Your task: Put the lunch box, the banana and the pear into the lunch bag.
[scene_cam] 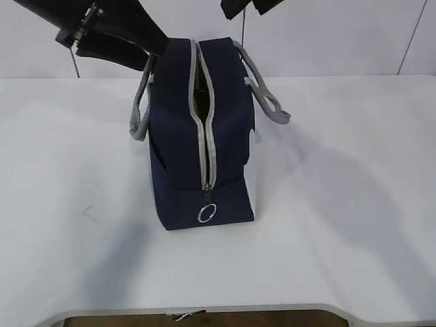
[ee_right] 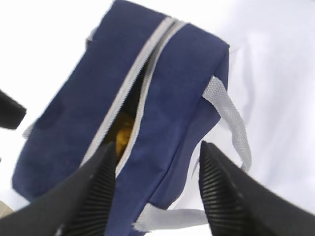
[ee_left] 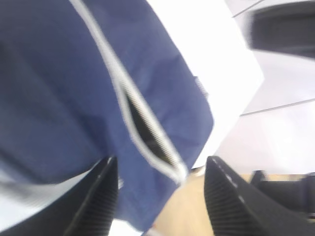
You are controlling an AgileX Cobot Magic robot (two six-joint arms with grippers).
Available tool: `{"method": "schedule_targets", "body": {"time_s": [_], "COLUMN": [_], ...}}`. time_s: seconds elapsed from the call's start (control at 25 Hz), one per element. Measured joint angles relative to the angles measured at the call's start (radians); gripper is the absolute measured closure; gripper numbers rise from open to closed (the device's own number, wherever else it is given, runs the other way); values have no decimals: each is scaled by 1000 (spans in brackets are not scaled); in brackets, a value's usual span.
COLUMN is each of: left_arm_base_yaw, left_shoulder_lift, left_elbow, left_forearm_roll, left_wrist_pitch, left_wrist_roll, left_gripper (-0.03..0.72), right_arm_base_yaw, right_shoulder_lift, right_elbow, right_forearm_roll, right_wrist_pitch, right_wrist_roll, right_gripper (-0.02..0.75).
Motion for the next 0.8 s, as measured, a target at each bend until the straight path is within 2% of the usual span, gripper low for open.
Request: {"method": "schedule_targets", "body": {"time_s": [0.28, 0.44, 0.56, 0.8], "left_arm_base_yaw": [0, 0, 0, 0], "left_shoulder_lift": [-46, -94, -131, -172], "left_elbow": [-24, -24, -24, -27], "left_forearm_roll": [275, 374, 397, 400], "left_wrist_pitch": [13, 23, 29, 31], "left_wrist_roll": [-144, -193, -204, -208], "left_gripper": [308, 333, 337, 340], "right_arm_base_yaw": [0, 0, 0, 2], "right_shoulder_lift": [-129, -247, -354, -614], "right_elbow": [95, 266, 449, 923], "right_forearm_roll": [6, 7, 27, 62], "right_wrist_pitch": [0, -17, -136, -536], "right_wrist_roll": [-53, -77, -116, -372], "right_gripper": [293, 293, 293, 293]}}
